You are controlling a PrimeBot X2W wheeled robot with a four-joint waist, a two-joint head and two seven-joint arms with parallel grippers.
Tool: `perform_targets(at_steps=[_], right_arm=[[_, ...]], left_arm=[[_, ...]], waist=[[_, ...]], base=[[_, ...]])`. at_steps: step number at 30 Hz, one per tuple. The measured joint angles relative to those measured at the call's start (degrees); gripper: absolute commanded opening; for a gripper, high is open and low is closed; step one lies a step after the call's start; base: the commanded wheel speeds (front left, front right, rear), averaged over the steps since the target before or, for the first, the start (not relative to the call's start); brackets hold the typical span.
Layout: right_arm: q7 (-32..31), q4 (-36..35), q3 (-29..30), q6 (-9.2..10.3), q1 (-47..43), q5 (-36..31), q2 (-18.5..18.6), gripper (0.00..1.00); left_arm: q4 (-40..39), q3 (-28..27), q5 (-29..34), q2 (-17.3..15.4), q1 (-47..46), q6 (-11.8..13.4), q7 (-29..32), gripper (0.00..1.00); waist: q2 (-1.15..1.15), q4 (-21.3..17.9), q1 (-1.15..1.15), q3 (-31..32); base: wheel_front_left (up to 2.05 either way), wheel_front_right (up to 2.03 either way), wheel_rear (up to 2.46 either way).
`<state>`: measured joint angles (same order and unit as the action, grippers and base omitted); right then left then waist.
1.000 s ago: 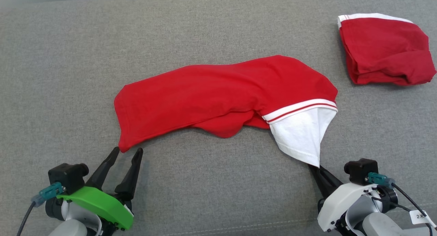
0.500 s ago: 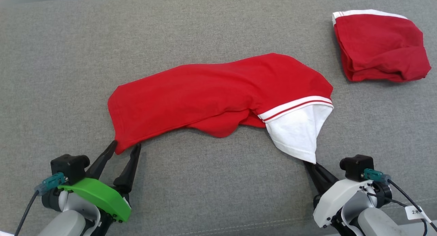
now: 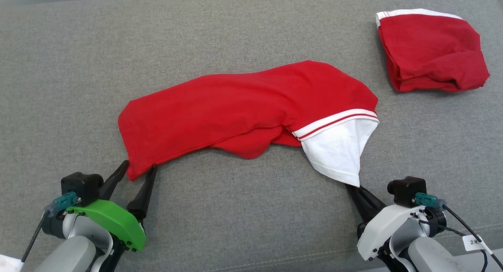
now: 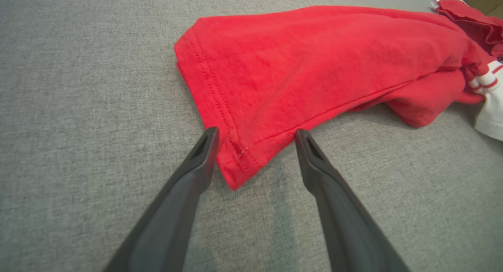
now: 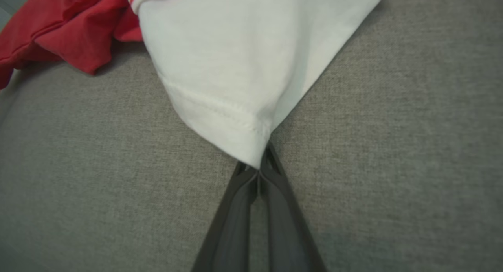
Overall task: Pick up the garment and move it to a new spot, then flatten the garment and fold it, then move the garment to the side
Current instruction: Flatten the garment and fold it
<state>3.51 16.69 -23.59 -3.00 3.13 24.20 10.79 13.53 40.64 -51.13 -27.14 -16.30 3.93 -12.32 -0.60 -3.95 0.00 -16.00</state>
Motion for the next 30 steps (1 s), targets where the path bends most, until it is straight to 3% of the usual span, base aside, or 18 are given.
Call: perform_targets(at_steps=[2,3,4,5,6,9,10,13,14,15,22,30], right_arm=[[0.1,0.1,0.0,-0.01,0.1,0.0,0.0,0.00],[0.1,0.2,-0.1,-0.01,0.1,0.0,-0.1,0.00],[0.2,0.3,-0.1,-0.02,0.2,0.0,-0.1,0.00],[0.4,0.4,-0.1,-0.02,0.2,0.0,-0.1,0.00],[0.5,0.5,-0.1,-0.02,0.2,0.0,-0.1,0.00],[0.5,0.8,-0.1,-0.02,0.4,0.0,-0.1,0.00],[0.5,0.9,-0.1,-0.03,0.5,0.0,-0.1,0.00],[0.6,1.2,-0.2,-0.04,1.0,0.0,0.0,0.00],[0.6,1.2,-0.2,-0.11,1.2,0.0,0.0,0.00],[0.6,1.2,-0.2,-0.21,1.3,0.0,0.0,0.00],[2.3,-3.6,1.1,-2.01,5.4,1.9,-0.1,0.00],[4.5,-25.7,10.2,-3.21,9.8,9.4,6.5,0.00]], left_arm=[[0.9,0.2,0.4,0.0,-0.3,-0.2,0.2,0.98],[1.2,0.3,0.6,0.0,-0.3,-0.2,0.2,0.82],[1.4,0.3,0.6,0.1,-0.3,-0.2,0.2,0.82],[1.8,0.4,0.6,0.1,-0.3,-0.2,0.2,0.53],[2.2,0.4,0.6,0.3,-0.3,-0.2,0.2,0.49],[3.1,0.4,0.6,0.7,-0.3,-0.2,0.2,0.58],[3.6,0.4,0.6,0.8,-0.4,-0.2,0.2,0.56],[4.9,0.5,0.6,1.0,-0.5,-0.4,0.2,0.28],[5.2,0.5,0.6,1.0,-0.5,-0.5,0.2,0.04],[5.6,0.5,0.6,1.0,-0.5,-0.5,0.2,0.00],[5.1,-2.3,-1.4,0.8,-1.4,-1.9,-0.1,0.00],[-10.4,-9.0,-7.8,-3.9,-2.8,-6.1,-0.4,0.00]], waist=[[0.00,-0.1,0.00,0.0],[0.00,-0.2,0.00,0.0],[0.00,-0.3,0.00,0.0],[0.00,-0.3,0.00,0.0],[0.00,-0.4,0.00,0.0],[0.00,-0.5,0.00,0.0],[0.00,-0.6,0.00,0.0],[0.00,-0.6,0.00,0.1],[0.00,-0.6,0.00,0.1],[0.00,-0.7,0.00,0.1],[0.00,-1.2,0.00,0.8],[0.00,-2.5,0.00,3.8]], base=[[0.00,0.00,0.00],[0.00,0.00,0.00],[0.00,0.00,0.00],[0.00,0.00,0.00],[0.00,0.00,0.00],[0.00,0.00,0.00],[0.00,0.00,0.00],[0.00,0.00,0.00],[0.00,0.00,0.00],[0.00,0.00,0.00],[0.00,0.00,0.00],[0.00,0.00,0.00]])
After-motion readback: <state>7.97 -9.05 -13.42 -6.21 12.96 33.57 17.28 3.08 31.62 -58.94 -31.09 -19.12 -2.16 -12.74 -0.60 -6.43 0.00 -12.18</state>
